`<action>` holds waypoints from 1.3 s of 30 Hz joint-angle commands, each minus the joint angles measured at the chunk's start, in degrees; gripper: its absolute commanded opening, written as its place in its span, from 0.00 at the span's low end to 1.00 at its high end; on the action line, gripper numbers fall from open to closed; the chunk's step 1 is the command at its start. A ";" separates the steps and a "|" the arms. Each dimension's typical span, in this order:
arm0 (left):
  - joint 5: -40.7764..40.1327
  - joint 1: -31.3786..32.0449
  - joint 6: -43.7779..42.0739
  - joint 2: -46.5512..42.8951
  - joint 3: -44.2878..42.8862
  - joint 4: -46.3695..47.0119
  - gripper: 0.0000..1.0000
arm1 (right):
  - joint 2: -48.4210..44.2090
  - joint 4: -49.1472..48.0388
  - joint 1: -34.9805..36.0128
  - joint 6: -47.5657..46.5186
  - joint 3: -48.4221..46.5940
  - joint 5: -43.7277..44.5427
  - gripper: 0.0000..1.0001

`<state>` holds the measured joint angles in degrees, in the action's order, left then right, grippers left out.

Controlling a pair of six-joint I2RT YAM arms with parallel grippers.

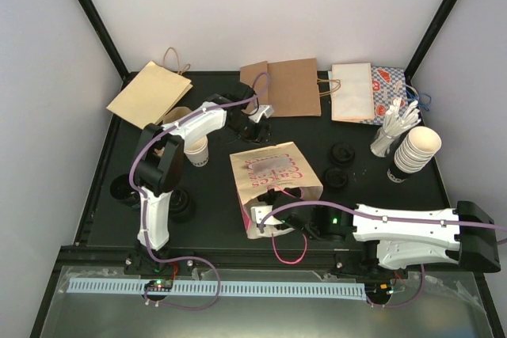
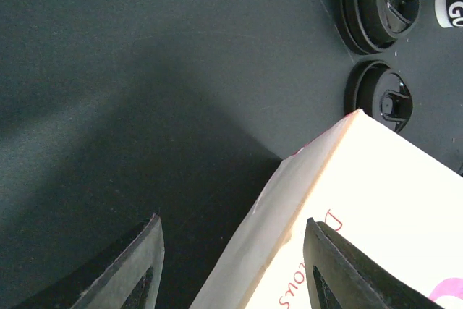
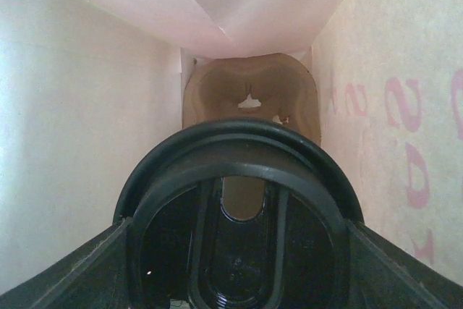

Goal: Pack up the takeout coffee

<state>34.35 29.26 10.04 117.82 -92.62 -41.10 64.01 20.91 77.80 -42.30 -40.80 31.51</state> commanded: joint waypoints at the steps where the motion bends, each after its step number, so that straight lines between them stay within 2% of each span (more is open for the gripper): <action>1: 2.15 -0.47 0.47 1.18 0.12 -0.75 0.55 | -0.03 0.45 -0.04 0.82 -0.16 0.53 0.54; 16: 8.57 -0.38 -1.06 3.57 2.58 -1.31 0.54 | 3.82 -1.95 -2.64 -0.48 0.72 -1.00 0.53; 30: 9.30 0.27 -1.60 1.51 5.73 -1.11 0.53 | 10.24 -4.60 -4.96 -0.82 0.87 -1.71 0.53; 39: 7.85 0.23 -1.20 0.35 5.87 -1.33 0.53 | 5.21 -2.02 -3.25 -0.13 -1.55 -1.32 0.52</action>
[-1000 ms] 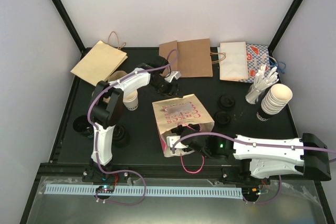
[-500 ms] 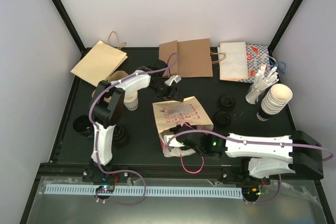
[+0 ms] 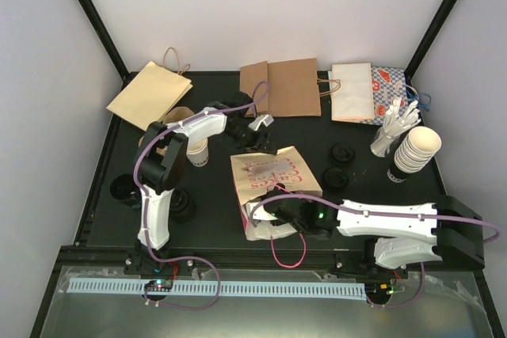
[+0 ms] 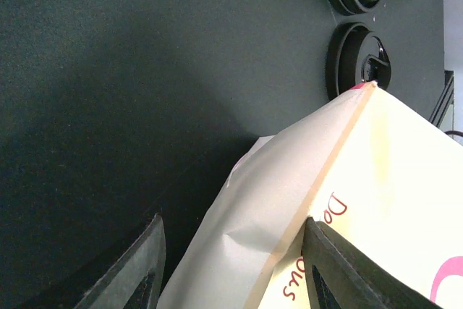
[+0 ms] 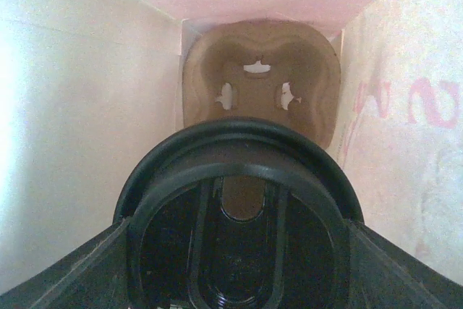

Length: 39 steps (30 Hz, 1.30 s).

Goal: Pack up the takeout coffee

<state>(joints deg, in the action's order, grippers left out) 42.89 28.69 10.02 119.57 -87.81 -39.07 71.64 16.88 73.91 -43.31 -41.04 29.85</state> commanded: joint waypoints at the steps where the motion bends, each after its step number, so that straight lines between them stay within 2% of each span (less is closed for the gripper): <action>1: -0.70 0.77 -1.01 -1.51 1.06 -3.27 0.53 | -3.08 1.82 1.04 0.82 -1.32 0.01 0.52; 19: -0.97 1.34 -0.40 -4.31 4.41 -3.15 0.53 | -0.59 -8.70 1.76 0.60 -1.52 -4.87 0.52; 32: -1.48 2.17 0.79 -6.80 7.75 -1.08 0.51 | -3.27 -12.03 3.62 3.04 1.55 -5.49 0.52; 39: -2.52 2.51 0.88 -7.71 8.34 -1.31 0.51 | -4.08 -10.36 4.59 4.13 0.88 -5.33 0.52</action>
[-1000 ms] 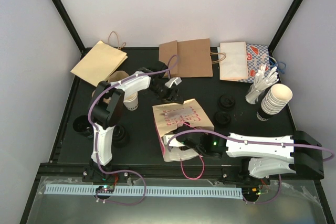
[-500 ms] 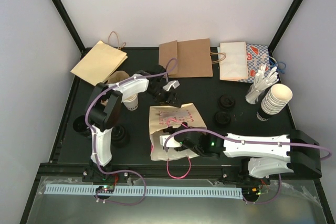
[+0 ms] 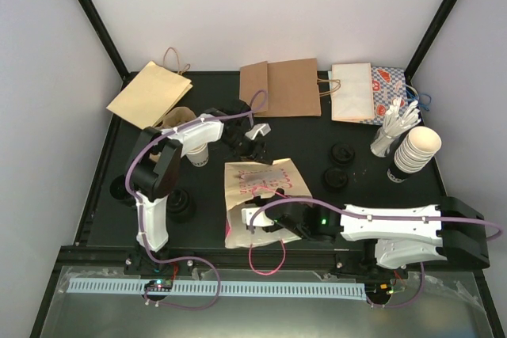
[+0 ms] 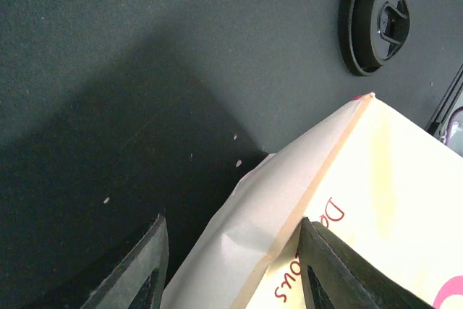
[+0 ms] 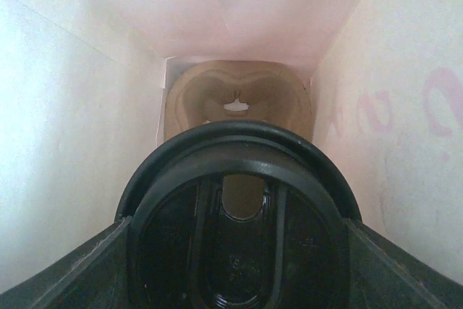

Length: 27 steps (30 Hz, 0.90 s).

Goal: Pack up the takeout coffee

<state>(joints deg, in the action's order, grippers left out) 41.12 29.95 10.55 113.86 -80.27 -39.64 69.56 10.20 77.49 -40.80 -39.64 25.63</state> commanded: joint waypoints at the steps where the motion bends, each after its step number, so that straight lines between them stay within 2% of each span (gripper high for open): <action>1: -1.12 1.17 0.35 -2.18 0.81 -0.80 0.51 | -2.57 -2.68 1.17 1.74 -0.64 -0.91 0.52; 5: -2.27 1.21 0.60 -2.93 1.03 -0.79 0.51 | -4.04 1.65 2.82 2.72 -1.58 1.01 0.52; 10: -2.35 1.25 0.96 -3.71 1.83 -0.02 0.50 | -6.19 2.55 4.11 3.44 -1.71 0.28 0.53; 27: -1.64 1.93 1.78 -7.15 7.63 2.34 0.50 | 3.31 -3.26 4.22 1.73 -1.31 -0.42 0.53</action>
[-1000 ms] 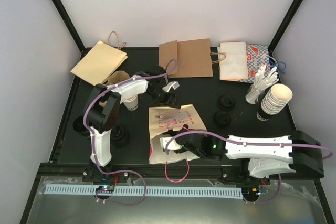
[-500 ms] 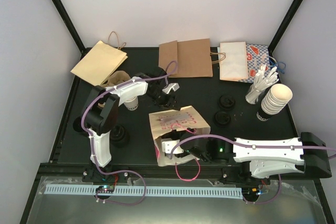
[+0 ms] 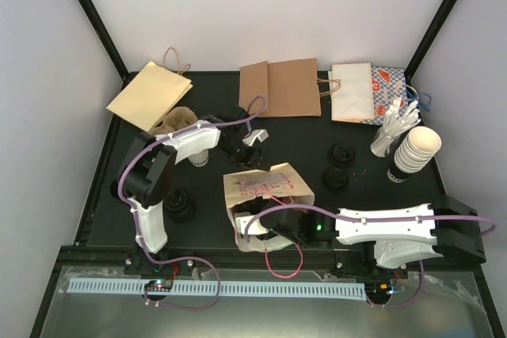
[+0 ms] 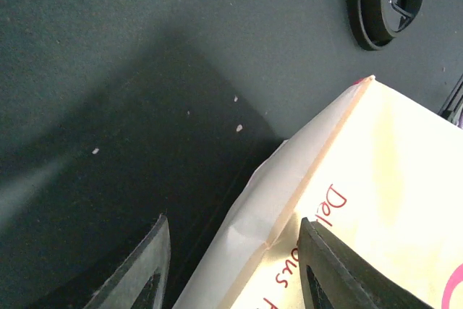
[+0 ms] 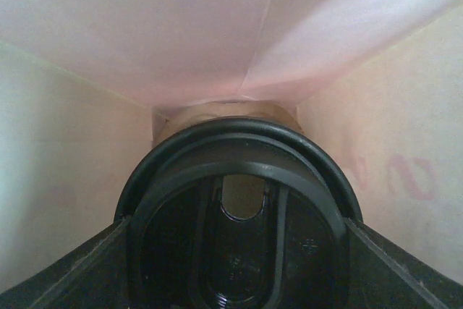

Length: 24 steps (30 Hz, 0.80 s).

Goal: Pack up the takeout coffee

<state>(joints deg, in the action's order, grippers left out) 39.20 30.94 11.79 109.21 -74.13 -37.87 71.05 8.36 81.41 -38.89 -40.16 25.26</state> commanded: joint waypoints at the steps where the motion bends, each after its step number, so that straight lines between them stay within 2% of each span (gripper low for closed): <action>1: 0.27 0.96 0.69 -2.85 1.93 0.78 0.50 | 2.29 -1.34 0.33 -0.21 -0.87 0.15 0.53; 15: -0.22 3.75 3.53 -7.29 6.53 2.76 0.50 | 8.97 8.54 0.85 2.97 -8.25 3.86 0.53; 24: -0.47 4.28 4.70 -8.60 7.31 3.09 0.49 | 11.14 14.78 0.94 5.87 -12.16 2.52 0.53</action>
<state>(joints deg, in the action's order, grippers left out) 38.06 34.30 15.11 103.07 -67.22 -34.11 81.01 18.15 82.50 -34.96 -50.57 26.48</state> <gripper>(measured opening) 0.495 0.737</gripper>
